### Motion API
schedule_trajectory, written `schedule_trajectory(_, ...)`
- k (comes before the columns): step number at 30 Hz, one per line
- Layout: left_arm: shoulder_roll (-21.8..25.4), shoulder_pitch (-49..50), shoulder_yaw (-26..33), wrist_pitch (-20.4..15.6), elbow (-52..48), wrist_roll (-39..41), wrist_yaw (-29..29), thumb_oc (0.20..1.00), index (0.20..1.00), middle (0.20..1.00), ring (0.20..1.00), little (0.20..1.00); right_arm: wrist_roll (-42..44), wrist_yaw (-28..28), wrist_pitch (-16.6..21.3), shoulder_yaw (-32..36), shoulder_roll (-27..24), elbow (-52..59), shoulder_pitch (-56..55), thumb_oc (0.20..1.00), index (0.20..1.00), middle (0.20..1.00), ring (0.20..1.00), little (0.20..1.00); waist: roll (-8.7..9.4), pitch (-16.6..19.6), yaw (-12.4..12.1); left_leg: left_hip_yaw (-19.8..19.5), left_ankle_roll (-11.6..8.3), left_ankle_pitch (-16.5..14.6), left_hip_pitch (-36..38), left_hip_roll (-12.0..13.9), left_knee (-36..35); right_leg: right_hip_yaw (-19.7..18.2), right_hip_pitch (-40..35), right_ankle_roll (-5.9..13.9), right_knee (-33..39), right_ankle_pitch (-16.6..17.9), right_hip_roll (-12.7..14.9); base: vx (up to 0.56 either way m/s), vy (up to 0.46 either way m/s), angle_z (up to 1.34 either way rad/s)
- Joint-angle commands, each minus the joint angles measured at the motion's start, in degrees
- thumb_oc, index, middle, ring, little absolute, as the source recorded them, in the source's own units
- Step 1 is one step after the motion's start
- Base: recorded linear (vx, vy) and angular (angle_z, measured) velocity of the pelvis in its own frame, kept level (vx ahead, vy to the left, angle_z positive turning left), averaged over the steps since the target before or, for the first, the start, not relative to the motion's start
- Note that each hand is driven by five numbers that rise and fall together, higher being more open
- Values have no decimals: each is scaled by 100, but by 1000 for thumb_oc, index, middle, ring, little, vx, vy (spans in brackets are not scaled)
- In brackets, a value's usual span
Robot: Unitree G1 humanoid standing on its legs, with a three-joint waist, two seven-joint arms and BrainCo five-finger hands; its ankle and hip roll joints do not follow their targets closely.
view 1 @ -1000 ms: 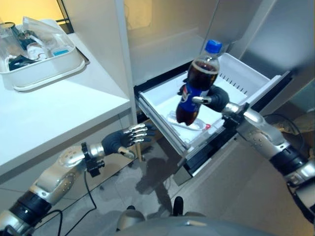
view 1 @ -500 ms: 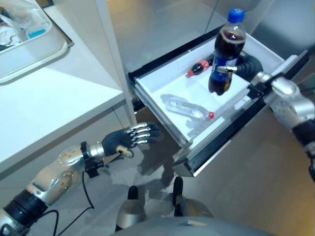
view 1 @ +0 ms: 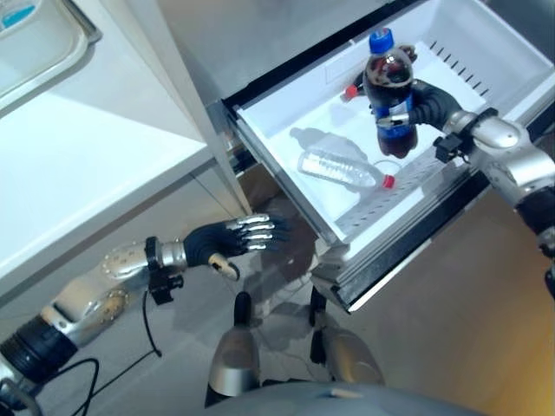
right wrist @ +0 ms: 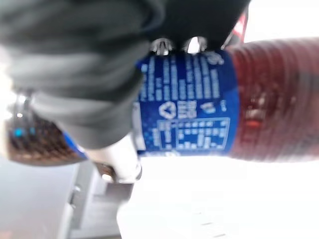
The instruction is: Take the drinks into the refrigerator
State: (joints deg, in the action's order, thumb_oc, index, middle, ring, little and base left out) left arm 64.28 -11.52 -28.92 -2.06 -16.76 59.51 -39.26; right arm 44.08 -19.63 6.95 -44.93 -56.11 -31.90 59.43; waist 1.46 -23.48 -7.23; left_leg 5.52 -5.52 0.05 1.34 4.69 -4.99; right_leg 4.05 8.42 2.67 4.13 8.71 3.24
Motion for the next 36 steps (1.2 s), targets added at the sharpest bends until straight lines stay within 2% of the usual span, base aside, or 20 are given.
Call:
schedule_trajectory(1, 223, 49, -233, -421, -588, -45, -89, 1000, 1000, 1000, 1000, 1000, -246, -40, 387, -249, -160, -106, 1360, 200, 200, 200, 200, 200, -61, 74, -155, -388, 348, 188, -361, -99, 49, 263, 711, 411, -1752, -612, 231, -55, -19, 0)
schedule_trajectory(5, 264, -132, -322, -474, -618, -124, -67, 1000, 1000, 1000, 1000, 1000, -576, -20, 411, -410, -290, -43, 1456, 200, 200, 200, 200, 200, -101, -59, -160, -495, 319, 283, -542, -71, 59, 357, 876, 403, -1888, -651, 261, -72, -52, 15)
schedule_trajectory(7, 268, -341, -452, -494, -638, -136, -65, 1000, 1000, 1000, 1000, 1000, -1039, 4, 446, -603, -379, -99, 1583, 200, 200, 200, 200, 200, -111, -168, -183, -587, 302, 347, -673, -43, 64, 428, 1012, 394, -1997, -665, 275, -55, -50, 23)
schedule_trajectory(13, 249, -716, -765, -636, -706, -179, 58, 1000, 1000, 1000, 1000, 1000, -1307, 23, 451, -817, -339, -215, 1699, 200, 200, 200, 200, 200, -187, -410, -204, -695, 272, 453, -912, -29, 65, 523, 1264, 377, -2123, -677, 288, -53, -35, 13)
schedule_trajectory(20, 183, -893, -875, -715, -702, -208, 123, 1000, 1000, 1000, 1000, 1000, -1769, 38, 510, -1192, -396, -377, 1995, 200, 200, 200, 200, 200, -267, -628, -196, -785, 241, 561, -1131, -22, 37, 595, 1529, 373, -2291, -694, 318, -54, -20, 3)
schedule_trajectory(30, 128, -935, -905, -823, -783, -235, 244, 1000, 1000, 1000, 1000, 1000, -1455, -179, 399, -1121, -262, -463, 1608, 200, 200, 200, 200, 200, -426, -631, -194, -923, 233, 609, -1435, -70, -1, 735, 1836, 364, -2398, -705, 419, -25, -5, 10)
schedule_trajectory(36, 106, -960, -950, -814, -808, -300, 269, 1000, 1000, 1000, 1000, 1000, -1744, -250, 361, -1362, -159, -445, 1589, 200, 200, 200, 200, 200, -478, -631, -209, -954, 236, 619, -1581, -97, -1, 787, 1951, 375, -2369, -667, 445, -14, 3, 5)
